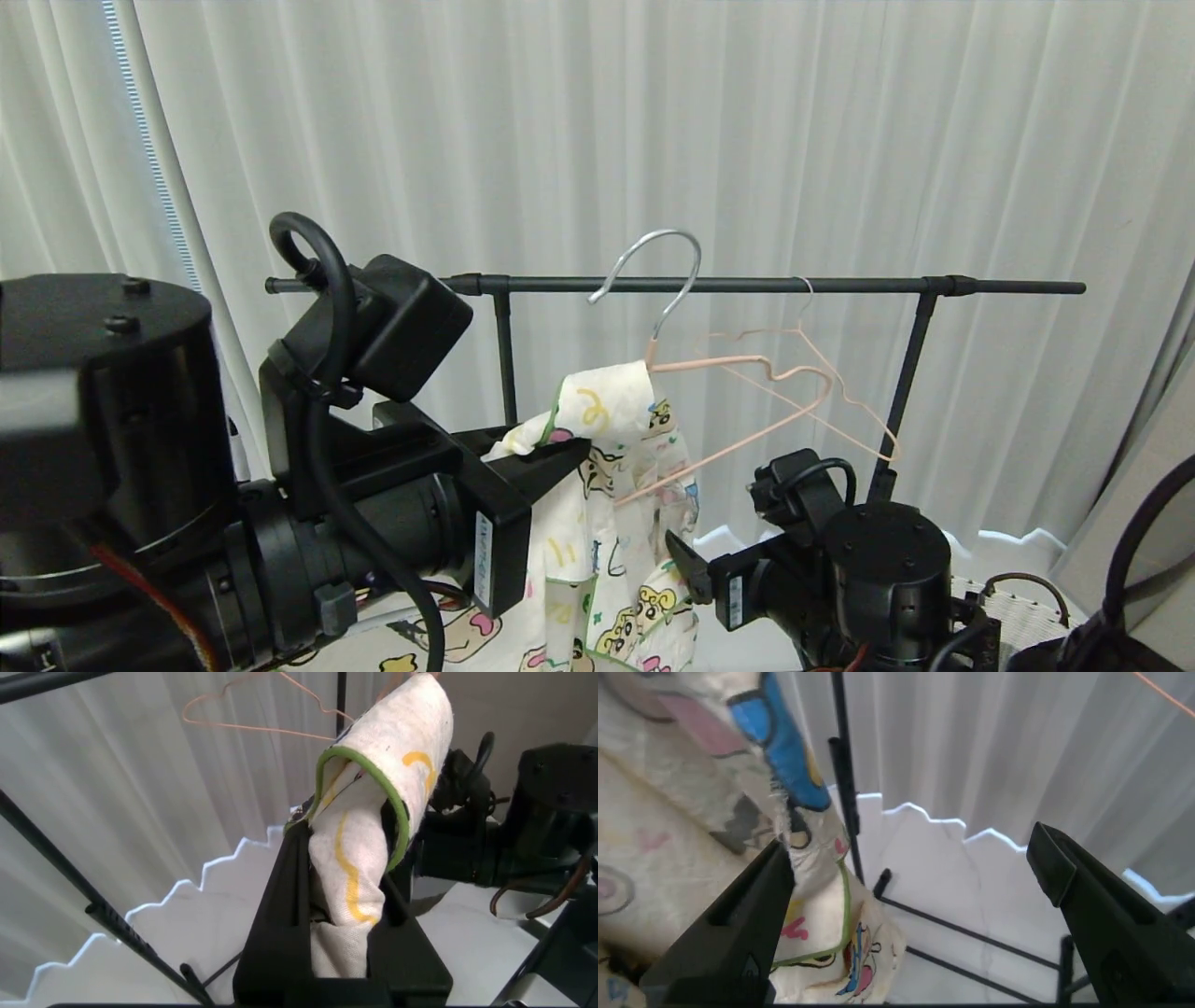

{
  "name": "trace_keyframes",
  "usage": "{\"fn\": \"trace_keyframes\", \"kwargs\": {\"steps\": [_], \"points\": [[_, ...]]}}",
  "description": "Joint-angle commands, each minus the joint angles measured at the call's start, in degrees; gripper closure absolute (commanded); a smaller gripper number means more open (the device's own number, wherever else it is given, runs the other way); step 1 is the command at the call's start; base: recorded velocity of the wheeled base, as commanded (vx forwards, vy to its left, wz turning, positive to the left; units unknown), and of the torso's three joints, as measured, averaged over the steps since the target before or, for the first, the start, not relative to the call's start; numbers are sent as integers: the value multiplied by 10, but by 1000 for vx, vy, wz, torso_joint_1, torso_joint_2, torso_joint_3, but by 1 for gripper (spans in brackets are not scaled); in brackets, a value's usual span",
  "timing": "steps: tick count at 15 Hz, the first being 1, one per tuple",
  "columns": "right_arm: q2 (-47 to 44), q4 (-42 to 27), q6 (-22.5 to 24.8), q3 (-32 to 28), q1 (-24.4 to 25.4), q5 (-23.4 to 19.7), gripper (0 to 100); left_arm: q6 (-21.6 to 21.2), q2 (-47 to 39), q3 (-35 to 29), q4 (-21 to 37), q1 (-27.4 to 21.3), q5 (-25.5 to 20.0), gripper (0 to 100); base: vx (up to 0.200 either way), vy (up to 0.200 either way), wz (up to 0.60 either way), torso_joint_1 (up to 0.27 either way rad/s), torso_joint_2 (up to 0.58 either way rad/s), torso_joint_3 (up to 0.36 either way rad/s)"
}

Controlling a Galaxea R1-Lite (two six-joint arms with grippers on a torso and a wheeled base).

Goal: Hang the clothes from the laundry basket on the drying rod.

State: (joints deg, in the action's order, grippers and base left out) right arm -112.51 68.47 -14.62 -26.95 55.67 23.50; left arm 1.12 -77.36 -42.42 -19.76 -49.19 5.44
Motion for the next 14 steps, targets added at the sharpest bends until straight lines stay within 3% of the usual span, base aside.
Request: {"fn": "trace_keyframes", "kwargs": {"steps": [1, 8, 14], "points": [[0, -1, 1, 2, -11, 11, 0, -1, 2, 2, 0, -1, 0, 100, 0, 0, 0, 0, 0, 0], [39, -12, 62, 2, -182, 18, 0, 0, 8, 28, 0, 0, 6, 100, 0, 0, 0, 0, 0, 0], [69, -12, 73, 1, -219, 15, 0, -3, 16, 67, -2, 0, 6, 100, 0, 0, 0, 0, 0, 0]]}}
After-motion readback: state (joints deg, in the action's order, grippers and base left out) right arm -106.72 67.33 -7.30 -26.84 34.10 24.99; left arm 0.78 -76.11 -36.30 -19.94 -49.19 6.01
